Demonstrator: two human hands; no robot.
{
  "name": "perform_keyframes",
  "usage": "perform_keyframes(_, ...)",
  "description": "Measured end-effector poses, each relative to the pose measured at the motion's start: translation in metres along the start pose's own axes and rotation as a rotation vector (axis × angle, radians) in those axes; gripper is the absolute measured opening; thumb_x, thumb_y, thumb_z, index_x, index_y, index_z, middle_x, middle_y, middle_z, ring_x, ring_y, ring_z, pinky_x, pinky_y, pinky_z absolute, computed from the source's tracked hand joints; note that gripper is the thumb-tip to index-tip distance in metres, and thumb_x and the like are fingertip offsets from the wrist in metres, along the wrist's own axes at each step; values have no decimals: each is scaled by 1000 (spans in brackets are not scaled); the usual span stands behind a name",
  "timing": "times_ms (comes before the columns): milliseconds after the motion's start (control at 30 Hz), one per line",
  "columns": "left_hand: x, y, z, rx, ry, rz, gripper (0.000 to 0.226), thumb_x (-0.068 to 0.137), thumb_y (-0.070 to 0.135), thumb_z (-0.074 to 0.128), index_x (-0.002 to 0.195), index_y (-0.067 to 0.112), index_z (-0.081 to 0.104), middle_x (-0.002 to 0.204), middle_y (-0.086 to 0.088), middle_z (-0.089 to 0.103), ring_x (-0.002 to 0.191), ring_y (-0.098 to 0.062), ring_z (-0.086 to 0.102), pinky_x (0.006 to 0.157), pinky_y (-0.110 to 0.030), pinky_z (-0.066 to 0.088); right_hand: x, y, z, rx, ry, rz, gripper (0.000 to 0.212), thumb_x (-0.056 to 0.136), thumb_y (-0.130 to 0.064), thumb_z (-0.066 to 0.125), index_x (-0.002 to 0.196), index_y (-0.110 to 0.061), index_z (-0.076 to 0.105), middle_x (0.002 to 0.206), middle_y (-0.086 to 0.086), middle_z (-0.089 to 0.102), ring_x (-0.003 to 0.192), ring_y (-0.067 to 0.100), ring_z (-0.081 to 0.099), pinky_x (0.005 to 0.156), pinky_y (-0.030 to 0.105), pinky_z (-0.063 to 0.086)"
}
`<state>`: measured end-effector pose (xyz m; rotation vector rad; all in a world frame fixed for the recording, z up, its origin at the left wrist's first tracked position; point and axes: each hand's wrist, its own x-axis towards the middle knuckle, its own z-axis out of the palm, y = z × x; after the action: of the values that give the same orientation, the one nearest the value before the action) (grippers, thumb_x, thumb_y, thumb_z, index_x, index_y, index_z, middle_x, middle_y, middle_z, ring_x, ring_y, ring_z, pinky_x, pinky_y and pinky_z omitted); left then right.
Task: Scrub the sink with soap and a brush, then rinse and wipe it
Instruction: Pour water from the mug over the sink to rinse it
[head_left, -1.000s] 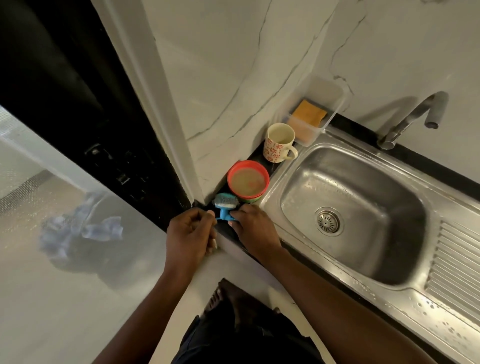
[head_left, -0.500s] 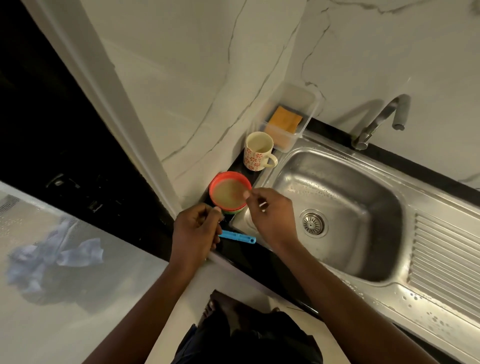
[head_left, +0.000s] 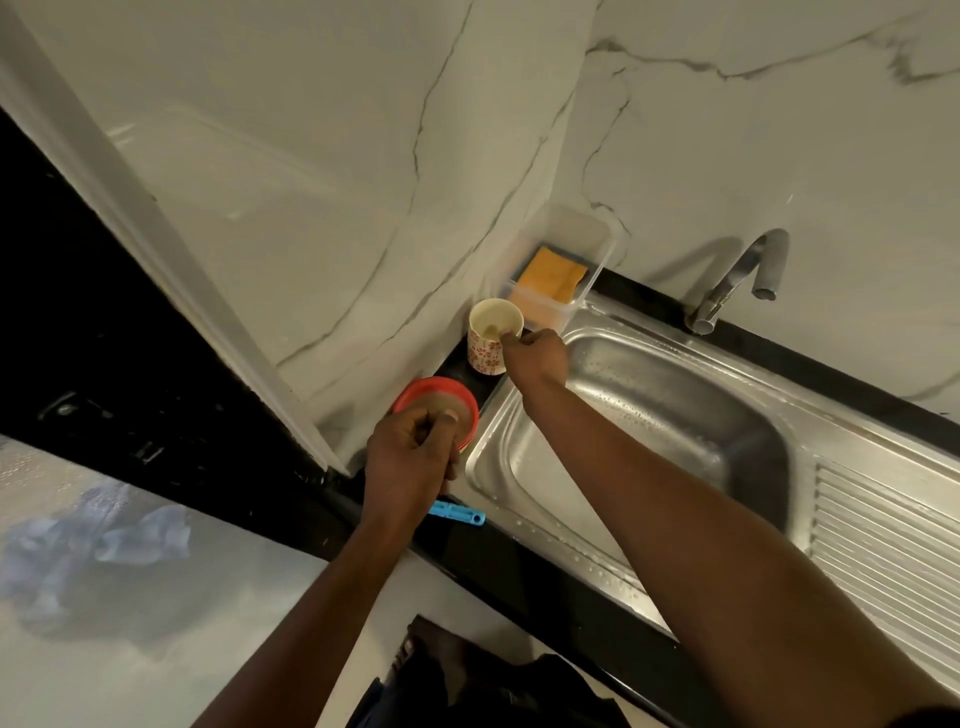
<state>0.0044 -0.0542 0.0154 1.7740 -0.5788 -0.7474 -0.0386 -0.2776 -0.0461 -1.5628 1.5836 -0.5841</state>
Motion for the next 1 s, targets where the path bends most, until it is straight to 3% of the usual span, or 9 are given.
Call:
perform_keyframes(67, 1, 2, 3, -14, 5, -2, 33, 103, 18, 61, 73, 4, 67, 57, -6, 63, 50, -16, 59, 53, -26, 53, 6, 4, 3, -8, -47, 39, 50, 91, -53, 68, 107, -6, 70, 103, 10, 73, 95, 28, 71, 75, 35, 56)
perform_keyframes(167, 0, 2, 6, 9, 10, 3, 32, 103, 20, 61, 77, 4, 69, 60, -7, 66, 52, -12, 61, 53, -20, 53, 11, 4, 3, 11, -104, 102, 56, 93, -56, 62, 114, -5, 70, 107, 11, 74, 101, 30, 71, 86, 40, 60)
perform_keyframes(367, 0, 0, 13, 30, -3, 4, 30, 104, 22, 62, 82, 2, 69, 61, -6, 67, 52, -11, 61, 53, -20, 54, 13, 0, -13, 79, -188, 136, 44, 93, -45, 65, 108, -5, 73, 105, 13, 76, 98, 31, 73, 85, 41, 62)
perform_keyframes(533, -1, 7, 35, 17, -46, 23, 22, 103, 20, 65, 86, 6, 70, 66, -8, 69, 54, -15, 63, 54, -25, 55, -8, 12, -71, 206, -199, 145, 33, 94, -37, 66, 89, -5, 74, 87, 9, 78, 87, 26, 76, 87, 47, 63)
perform_keyframes(667, -5, 19, 70, 38, -131, 18, 20, 103, 19, 66, 88, 7, 71, 66, -10, 70, 53, -13, 62, 52, -22, 53, -29, 38, -140, 262, -164, 111, 33, 95, -36, 66, 82, -7, 77, 80, 3, 79, 85, 25, 77, 85, 47, 64)
perform_keyframes(767, -3, 27, 100, 26, -192, 19, 21, 102, 16, 66, 86, 3, 71, 69, -19, 69, 54, -18, 61, 50, -29, 52, -39, 62, -186, 218, -116, 85, 36, 93, -41, 65, 75, -11, 78, 78, -1, 79, 82, 20, 77, 85, 48, 64)
perform_keyframes(1000, 22, 37, 184, 85, -287, 86, 23, 99, 14, 64, 78, 8, 72, 64, -11, 70, 52, -21, 63, 51, -34, 53, -43, 110, -245, 177, 77, 119, 34, 92, -37, 65, 69, -15, 77, 70, -2, 76, 75, 20, 73, 79, 46, 62)
